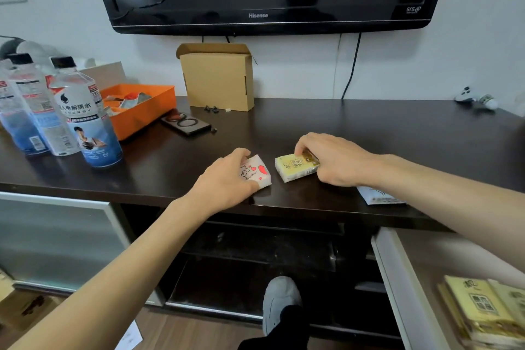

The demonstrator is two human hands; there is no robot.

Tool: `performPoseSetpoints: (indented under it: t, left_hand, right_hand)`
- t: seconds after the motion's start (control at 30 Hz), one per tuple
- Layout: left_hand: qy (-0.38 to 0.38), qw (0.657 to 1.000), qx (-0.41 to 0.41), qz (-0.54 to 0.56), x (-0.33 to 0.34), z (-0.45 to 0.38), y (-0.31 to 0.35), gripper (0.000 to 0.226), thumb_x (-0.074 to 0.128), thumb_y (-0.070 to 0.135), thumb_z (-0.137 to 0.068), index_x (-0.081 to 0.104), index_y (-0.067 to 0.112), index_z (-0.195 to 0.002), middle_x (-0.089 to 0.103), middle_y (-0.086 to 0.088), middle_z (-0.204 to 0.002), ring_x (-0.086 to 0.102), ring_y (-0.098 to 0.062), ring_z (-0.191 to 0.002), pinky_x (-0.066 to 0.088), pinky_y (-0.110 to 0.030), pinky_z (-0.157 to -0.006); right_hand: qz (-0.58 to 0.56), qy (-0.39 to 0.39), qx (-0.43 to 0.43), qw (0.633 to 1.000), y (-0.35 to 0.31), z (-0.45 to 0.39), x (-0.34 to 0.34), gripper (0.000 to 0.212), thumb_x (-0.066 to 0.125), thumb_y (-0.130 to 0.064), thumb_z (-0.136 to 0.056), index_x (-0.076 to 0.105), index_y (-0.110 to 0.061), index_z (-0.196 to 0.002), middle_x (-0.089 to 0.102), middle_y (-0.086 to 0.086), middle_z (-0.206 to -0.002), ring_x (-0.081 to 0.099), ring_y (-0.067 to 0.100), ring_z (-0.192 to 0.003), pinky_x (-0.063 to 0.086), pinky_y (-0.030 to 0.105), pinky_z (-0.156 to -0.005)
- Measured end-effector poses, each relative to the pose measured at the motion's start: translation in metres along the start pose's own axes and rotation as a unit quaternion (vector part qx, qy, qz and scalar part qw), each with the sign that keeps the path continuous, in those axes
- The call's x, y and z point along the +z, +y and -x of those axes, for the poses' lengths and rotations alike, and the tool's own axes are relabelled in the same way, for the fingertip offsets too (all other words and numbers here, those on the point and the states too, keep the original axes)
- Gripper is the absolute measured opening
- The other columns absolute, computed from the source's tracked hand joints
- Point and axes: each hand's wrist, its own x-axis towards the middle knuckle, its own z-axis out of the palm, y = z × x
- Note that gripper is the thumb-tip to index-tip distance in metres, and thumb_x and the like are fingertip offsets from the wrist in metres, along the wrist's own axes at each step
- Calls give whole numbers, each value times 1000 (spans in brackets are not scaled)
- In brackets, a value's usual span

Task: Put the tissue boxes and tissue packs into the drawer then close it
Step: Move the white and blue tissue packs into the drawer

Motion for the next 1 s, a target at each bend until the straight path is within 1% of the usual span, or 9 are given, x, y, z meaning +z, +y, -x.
performPoseSetpoints:
  t: [0.1, 0.2, 0.27, 0.33, 0.4, 0.53, 0.63, 0.9, 1.0]
  left_hand:
    - [-4, 1000, 7, 22, -3, -1, 0, 79, 64, 18, -79, 30, 28, -150, 47, -1, -149, 45, -23, -133, 39, -41, -108]
    - [-8, 999, 23, 21, -5, -2, -2, 78, 64, 19, -81, 30, 25, -151, 45, -3, -149, 43, -22, -134, 38, -39, -107]
    - [-32, 999, 36, 11, -7, -4, -4, 80, 65, 25, -81, 29, 24, -151, 42, -2, -151, 41, -20, -134, 37, -36, -106]
    - [-64, 997, 43, -19, -10, -7, -6, 83, 68, 29, -79, 28, 25, -152, 40, 0, -152, 41, -19, -133, 37, -35, -105]
    - [-84, 993, 56, -56, -13, -9, -6, 81, 70, 29, -79, 31, 25, -150, 41, 1, -150, 42, -20, -132, 38, -37, -104]
    - [-68, 993, 85, -40, -16, -13, -12, 69, 76, 28, -78, 47, 25, -141, 54, 1, -136, 51, -17, -119, 38, -25, -89]
    - [-56, 994, 91, -27, -16, -14, -18, 67, 80, 34, -76, 51, 24, -136, 57, 2, -131, 53, -15, -116, 41, -26, -90]
    - [-25, 994, 102, -11, -11, -12, -20, 65, 85, 42, -68, 58, 28, -126, 59, 6, -121, 54, -14, -113, 44, -31, -94]
    - [-10, 994, 113, -5, -10, -9, -19, 65, 87, 39, -67, 58, 29, -125, 59, 7, -119, 54, -13, -111, 44, -30, -92]
  right_hand:
    - [11, 55, 24, 998, -4, 3, 5, 73, 63, 0, -87, 39, -24, -152, 44, -2, -156, 43, 23, -141, 39, 35, -82]
    - [26, 86, 72, 993, -9, 4, 6, 51, 55, -16, -96, 46, -20, -146, 55, 5, -147, 51, 28, -132, 44, 42, -84]
    - [61, 64, 95, 992, -16, 3, 9, 42, 43, -36, -101, 51, -18, -137, 62, 7, -138, 56, 31, -123, 41, 44, -85]
    - [83, 32, 109, 990, -23, 0, 16, 58, 35, -62, -98, 53, -19, -133, 65, 6, -132, 57, 32, -121, 37, 51, -98]
    - [94, 16, 110, 989, -28, -3, 21, 71, 35, -75, -93, 53, -21, -135, 64, 4, -131, 58, 31, -123, 29, 58, -109]
    - [1, -19, 73, 997, -25, -5, 14, 56, 59, -54, -89, 50, -28, -139, 61, -1, -133, 55, 24, -115, 32, 54, -109]
    - [-48, -63, 53, 995, -23, -2, 8, 62, 70, -43, -87, 46, -32, -143, 57, -3, -137, 52, 21, -117, 36, 50, -108]
    - [-57, 13, 28, 998, -20, 10, 16, 68, 73, -55, -84, 47, -33, -143, 51, -6, -143, 53, 18, -124, 49, 39, -93]
    - [-2, 49, 29, 998, -21, 13, 18, 76, 58, -71, -87, 41, -33, -151, 41, -5, -153, 53, 22, -130, 48, 40, -91]
